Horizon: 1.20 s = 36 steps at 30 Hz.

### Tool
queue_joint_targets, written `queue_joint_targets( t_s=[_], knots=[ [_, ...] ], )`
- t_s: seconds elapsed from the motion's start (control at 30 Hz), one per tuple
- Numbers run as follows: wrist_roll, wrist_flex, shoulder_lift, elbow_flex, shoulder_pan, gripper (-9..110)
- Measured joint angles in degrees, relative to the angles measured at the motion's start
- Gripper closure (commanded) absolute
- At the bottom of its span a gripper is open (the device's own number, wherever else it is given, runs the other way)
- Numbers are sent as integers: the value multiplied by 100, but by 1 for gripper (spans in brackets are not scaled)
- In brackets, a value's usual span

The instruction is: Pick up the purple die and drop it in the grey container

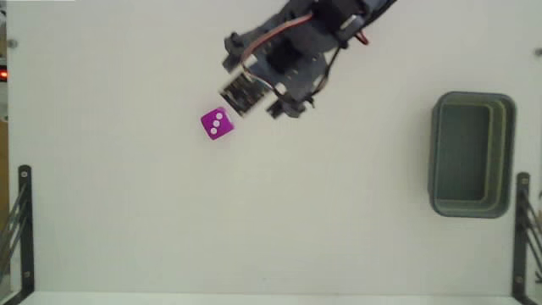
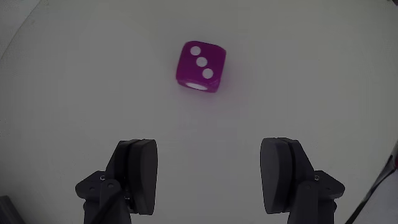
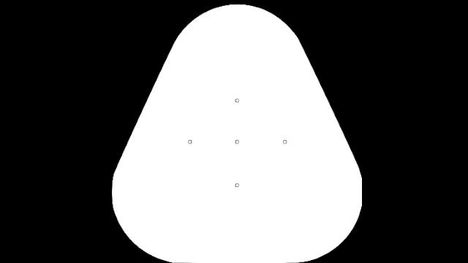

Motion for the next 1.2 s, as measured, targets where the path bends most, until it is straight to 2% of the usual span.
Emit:
queue_joint_targets(
  t_s=[1.2],
  knots=[
    [-9, 0, 0, 0, -149, -9]
  ],
)
